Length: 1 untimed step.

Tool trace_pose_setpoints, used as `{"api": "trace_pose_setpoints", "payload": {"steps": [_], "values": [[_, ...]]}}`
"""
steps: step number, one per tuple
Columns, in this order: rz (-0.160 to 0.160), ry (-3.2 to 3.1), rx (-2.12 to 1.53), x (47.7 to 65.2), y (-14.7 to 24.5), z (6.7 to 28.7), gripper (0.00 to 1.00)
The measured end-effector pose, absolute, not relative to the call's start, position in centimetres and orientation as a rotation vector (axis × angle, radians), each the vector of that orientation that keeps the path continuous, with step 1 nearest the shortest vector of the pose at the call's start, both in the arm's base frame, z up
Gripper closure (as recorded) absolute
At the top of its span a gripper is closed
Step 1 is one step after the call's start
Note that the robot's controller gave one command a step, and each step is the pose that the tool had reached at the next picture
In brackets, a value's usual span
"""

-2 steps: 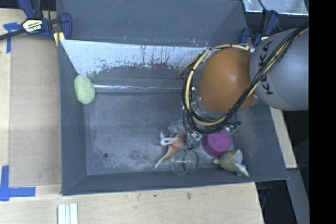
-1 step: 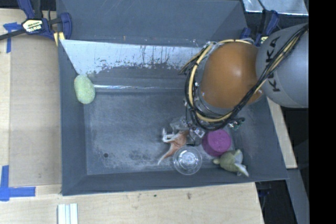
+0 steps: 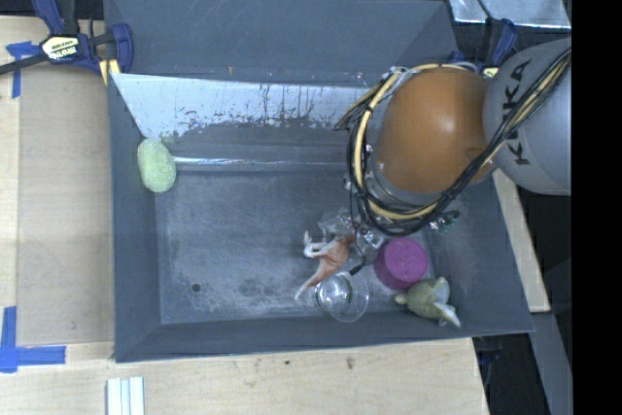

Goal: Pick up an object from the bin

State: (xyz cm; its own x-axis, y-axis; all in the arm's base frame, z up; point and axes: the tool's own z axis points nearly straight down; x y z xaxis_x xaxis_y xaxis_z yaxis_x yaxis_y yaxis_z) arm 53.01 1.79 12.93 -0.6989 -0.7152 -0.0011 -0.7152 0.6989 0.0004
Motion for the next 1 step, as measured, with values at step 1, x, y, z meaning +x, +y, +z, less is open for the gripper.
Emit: {"api": "trace_pose_setpoints", "payload": {"steps": [1], "values": [[0.001,2.894,-1.218,53.04,1.79,14.6,1.0]]}}
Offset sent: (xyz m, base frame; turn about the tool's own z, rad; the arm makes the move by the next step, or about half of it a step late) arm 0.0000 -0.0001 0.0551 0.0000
